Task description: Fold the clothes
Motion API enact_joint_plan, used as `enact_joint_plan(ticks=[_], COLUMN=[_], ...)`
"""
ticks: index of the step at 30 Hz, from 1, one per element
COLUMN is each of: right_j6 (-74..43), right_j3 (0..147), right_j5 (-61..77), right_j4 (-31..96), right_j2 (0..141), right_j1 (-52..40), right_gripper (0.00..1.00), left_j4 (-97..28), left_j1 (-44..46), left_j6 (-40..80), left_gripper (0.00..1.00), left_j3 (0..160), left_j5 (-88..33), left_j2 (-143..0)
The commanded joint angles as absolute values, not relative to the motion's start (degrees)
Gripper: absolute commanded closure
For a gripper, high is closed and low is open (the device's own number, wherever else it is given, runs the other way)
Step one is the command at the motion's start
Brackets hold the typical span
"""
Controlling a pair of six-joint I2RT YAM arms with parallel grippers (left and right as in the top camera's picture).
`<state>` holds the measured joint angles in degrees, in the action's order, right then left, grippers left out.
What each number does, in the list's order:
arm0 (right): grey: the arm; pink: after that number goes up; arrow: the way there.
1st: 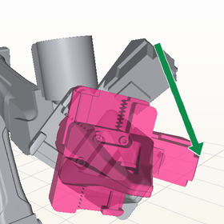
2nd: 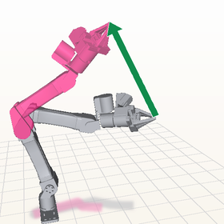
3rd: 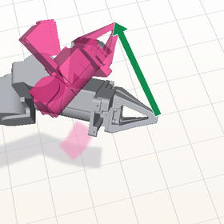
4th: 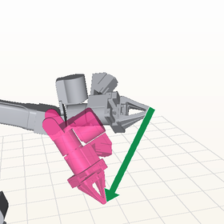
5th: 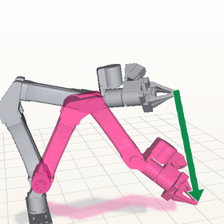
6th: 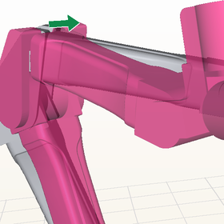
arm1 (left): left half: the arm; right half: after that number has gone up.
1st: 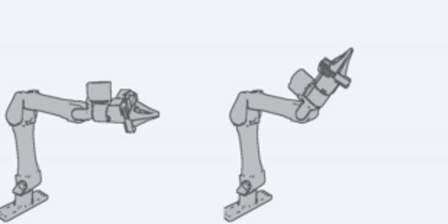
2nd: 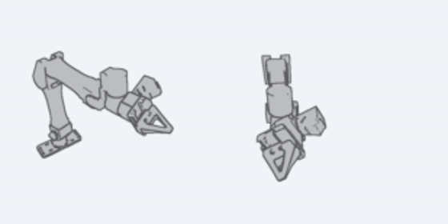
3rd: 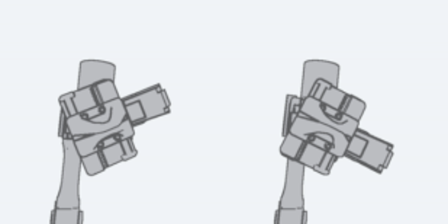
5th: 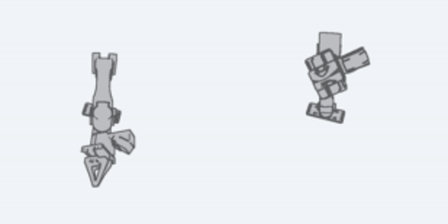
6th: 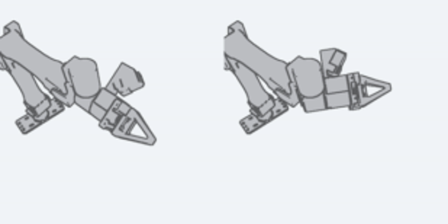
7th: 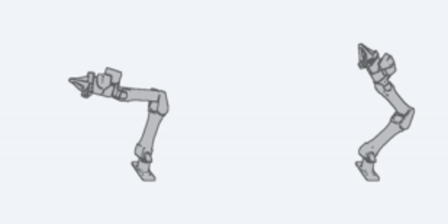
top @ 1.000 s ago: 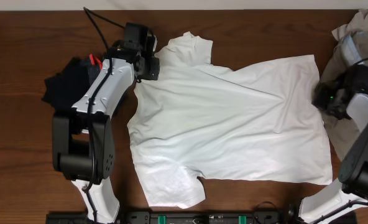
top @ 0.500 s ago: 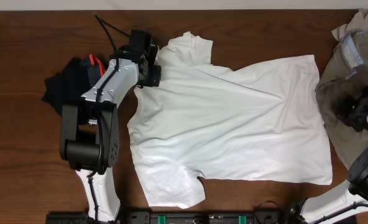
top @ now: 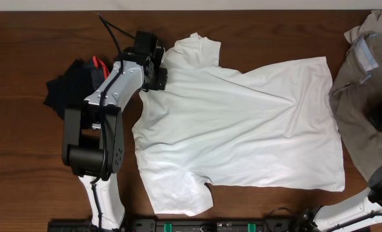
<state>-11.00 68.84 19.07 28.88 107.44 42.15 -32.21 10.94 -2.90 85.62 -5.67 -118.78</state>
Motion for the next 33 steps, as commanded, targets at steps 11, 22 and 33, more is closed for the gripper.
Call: enact_joint_plan(ticks=[11, 22, 33], right_j6=[-11.25, -15.68, -8.08], right_j3=[69.25, 69.43, 73.01], right_j5=[17.19, -11.00, 28.99], right_j4=[24.93, 23.77, 26.20], right_j2=[112.53, 118.93, 114.76], right_j1=[33.12, 35.70, 36.84], right_gripper=[0.94, 0.96, 0.77], left_j4=[-32.12, -32.77, -32.58], left_j1=[10.70, 10.70, 10.70], left_j6=[-3.38, -3.16, -3.16], left_gripper=[0.88, 0.87, 0.84], left_j3=[85.30, 85.30, 85.30], left_j5=[-6.00, -6.00, -6.00], left_j2=[-118.72, -118.72, -118.21])
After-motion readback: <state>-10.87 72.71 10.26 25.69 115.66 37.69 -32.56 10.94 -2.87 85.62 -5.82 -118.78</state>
